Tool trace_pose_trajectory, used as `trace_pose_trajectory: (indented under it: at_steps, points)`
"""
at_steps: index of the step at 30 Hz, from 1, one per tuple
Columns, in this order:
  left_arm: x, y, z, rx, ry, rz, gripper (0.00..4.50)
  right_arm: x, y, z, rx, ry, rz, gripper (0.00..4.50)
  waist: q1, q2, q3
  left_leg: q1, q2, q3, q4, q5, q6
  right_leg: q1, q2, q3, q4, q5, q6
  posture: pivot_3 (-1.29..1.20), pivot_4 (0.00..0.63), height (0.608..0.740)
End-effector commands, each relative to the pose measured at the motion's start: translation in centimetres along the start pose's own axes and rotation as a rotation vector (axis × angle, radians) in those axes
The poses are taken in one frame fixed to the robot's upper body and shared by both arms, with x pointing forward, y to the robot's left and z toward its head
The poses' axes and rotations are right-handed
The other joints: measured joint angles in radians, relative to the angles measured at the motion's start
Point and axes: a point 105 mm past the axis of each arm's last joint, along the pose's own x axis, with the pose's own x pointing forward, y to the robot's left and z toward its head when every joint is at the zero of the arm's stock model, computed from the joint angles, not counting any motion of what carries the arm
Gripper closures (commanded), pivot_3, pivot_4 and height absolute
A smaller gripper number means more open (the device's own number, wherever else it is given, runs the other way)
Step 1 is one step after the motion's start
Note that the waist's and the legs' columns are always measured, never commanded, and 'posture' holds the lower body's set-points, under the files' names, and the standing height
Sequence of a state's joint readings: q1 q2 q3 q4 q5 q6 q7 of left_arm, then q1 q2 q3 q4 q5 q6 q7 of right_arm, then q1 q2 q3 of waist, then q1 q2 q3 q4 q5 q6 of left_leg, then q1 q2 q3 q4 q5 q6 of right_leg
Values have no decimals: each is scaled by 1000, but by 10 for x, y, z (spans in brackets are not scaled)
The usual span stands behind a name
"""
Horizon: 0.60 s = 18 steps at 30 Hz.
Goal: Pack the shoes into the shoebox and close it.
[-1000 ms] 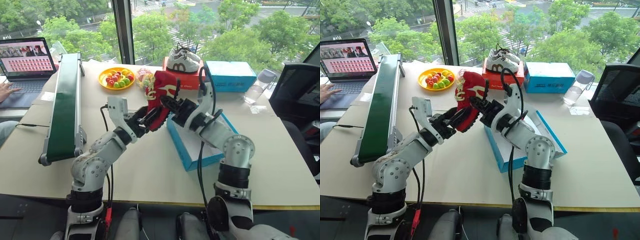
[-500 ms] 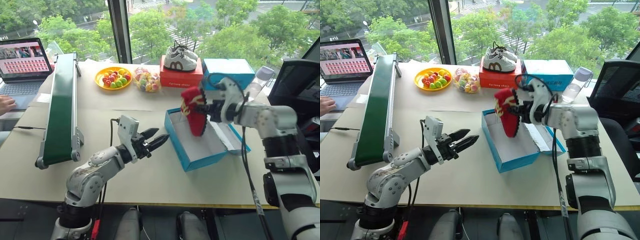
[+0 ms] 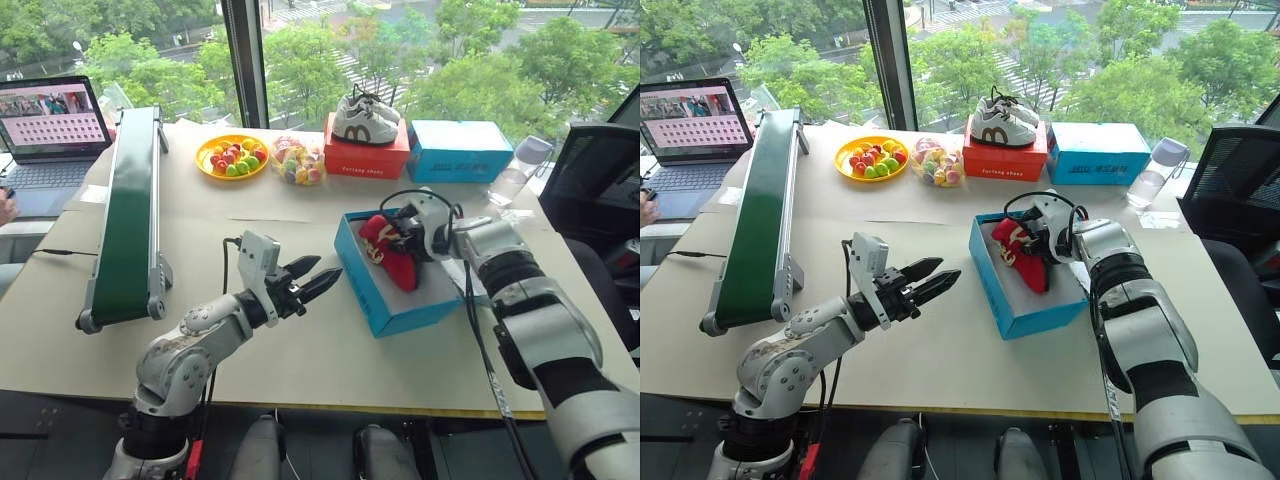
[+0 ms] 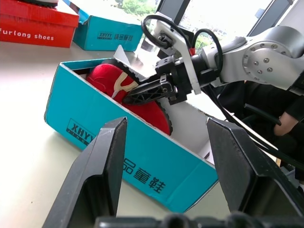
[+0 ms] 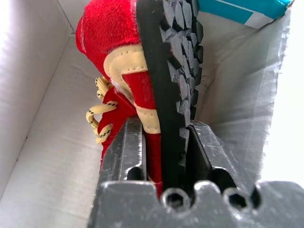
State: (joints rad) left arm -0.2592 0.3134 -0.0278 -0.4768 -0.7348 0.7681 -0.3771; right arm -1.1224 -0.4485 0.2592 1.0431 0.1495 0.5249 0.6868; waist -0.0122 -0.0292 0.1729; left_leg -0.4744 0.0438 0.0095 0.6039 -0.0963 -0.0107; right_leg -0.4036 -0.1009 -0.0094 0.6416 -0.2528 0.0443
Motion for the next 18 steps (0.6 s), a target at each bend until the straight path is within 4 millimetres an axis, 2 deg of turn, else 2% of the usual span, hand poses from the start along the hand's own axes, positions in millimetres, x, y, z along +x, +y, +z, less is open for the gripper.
trace_pose_trajectory:
  at_steps: [1,3,8,10,13,16,18]
  points:
    - [-3,-8,11,31,-42,-20,1599,-6,-5,20,-17,-59,-29,1413,0,0,0,0,0,0,0,0,0,0,0,0,0,0,0,0,150,740]
    - [-3,-7,11,33,-41,-17,1599,-14,-1,46,-53,-134,-35,781,0,1,0,0,0,0,1,0,0,0,0,0,0,0,0,0,150,740]
    - [-6,-2,13,41,-41,2,1599,-35,9,85,-136,-259,-52,781,-2,2,1,-1,1,0,0,0,0,-2,1,1,1,0,-1,0,150,740]
    - [-9,4,15,49,-47,30,1599,-53,17,109,-177,-340,-54,781,-1,2,2,-1,1,0,-1,0,0,-2,2,1,1,0,-1,0,150,740]
    - [-14,17,20,67,-60,84,1599,-76,27,129,-234,-421,-62,781,0,4,2,-2,2,0,-2,0,0,-3,2,1,1,0,-1,0,150,740]
    - [-29,50,37,94,-127,248,1599,-105,80,152,-243,-600,209,781,1,4,2,-1,2,0,-2,0,0,-3,2,1,0,0,-1,0,150,740]
    - [-48,86,49,140,-164,462,1599,-139,132,146,-303,-744,515,781,1,3,2,-1,3,0,-2,0,0,-3,3,0,0,0,-1,0,150,740]
